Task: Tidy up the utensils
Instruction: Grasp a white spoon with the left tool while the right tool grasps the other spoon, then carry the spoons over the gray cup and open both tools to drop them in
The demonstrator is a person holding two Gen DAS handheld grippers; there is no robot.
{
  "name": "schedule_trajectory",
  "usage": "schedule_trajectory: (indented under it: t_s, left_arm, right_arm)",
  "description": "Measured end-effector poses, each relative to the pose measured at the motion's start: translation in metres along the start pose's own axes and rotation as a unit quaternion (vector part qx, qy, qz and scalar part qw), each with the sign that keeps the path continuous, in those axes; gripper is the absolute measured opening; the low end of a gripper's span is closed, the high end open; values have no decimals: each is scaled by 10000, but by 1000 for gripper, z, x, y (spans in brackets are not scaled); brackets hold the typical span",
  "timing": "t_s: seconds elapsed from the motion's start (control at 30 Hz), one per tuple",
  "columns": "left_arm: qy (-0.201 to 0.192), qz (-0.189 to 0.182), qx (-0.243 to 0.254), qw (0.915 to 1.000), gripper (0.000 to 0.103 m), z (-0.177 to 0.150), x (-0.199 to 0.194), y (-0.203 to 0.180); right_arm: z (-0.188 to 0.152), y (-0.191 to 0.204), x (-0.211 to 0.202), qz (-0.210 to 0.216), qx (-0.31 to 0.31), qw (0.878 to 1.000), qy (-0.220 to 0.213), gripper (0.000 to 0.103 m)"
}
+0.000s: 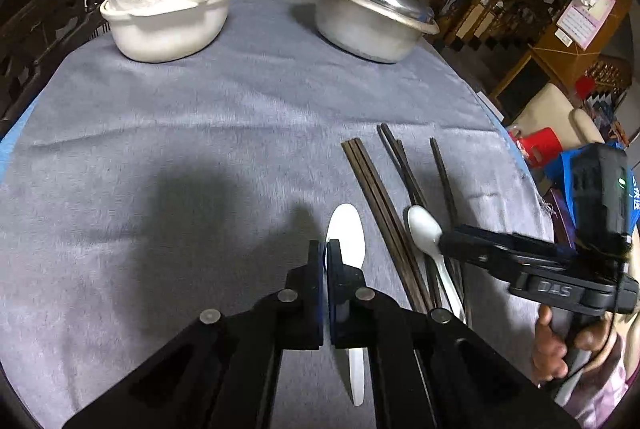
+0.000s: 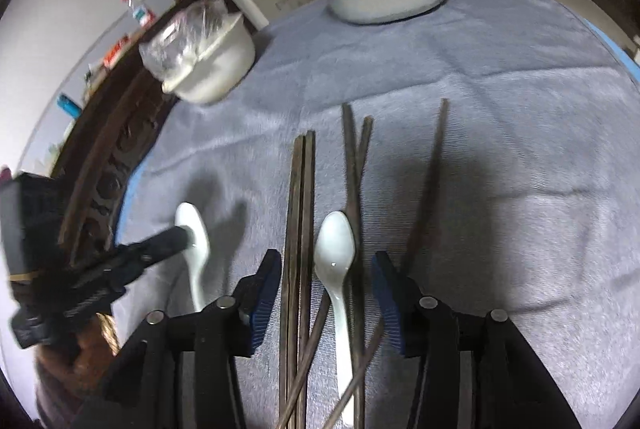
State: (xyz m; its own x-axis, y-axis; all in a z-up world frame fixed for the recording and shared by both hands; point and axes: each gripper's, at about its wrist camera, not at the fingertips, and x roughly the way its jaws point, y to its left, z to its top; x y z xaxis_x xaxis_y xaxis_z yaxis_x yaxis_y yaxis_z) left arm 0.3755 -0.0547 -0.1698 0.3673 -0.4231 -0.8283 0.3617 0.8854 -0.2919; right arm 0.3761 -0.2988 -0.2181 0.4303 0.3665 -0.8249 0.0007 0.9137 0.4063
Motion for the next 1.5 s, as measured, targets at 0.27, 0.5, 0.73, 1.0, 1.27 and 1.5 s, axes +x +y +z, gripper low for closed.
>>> schedule_trajectory:
  t_s: [0.27, 0.5, 0.73, 1.0, 1.27, 1.5]
  left_arm:
    - [-62, -110, 42, 9999, 2, -10, -7, -13]
    - [-379, -157, -15, 9992, 2, -19, -37, -19]
    - [-881, -263, 95, 9957, 2, -35, -80, -40]
    - [-1768, -290, 112, 9838, 2, -43, -140, -68]
    - [-2391, -379, 178, 9701, 2, -71, -175, -91]
    - [-2200, -67, 269, 9751, 2, -104, -155, -97]
  right_arm:
    - [1, 27, 24, -1109, -853, 9899, 220, 32]
    - [-1, 13, 5, -849, -599, 9946, -31, 9]
    - [-20, 11, -52, -161, -526, 9948, -855, 9]
    - [-58, 32, -139, 650, -561, 9720, -2187, 9]
    - [-117, 77, -183, 790, -950, 9454, -3016, 9]
    - [-155, 88, -166, 576, -1259, 9458, -2937, 9]
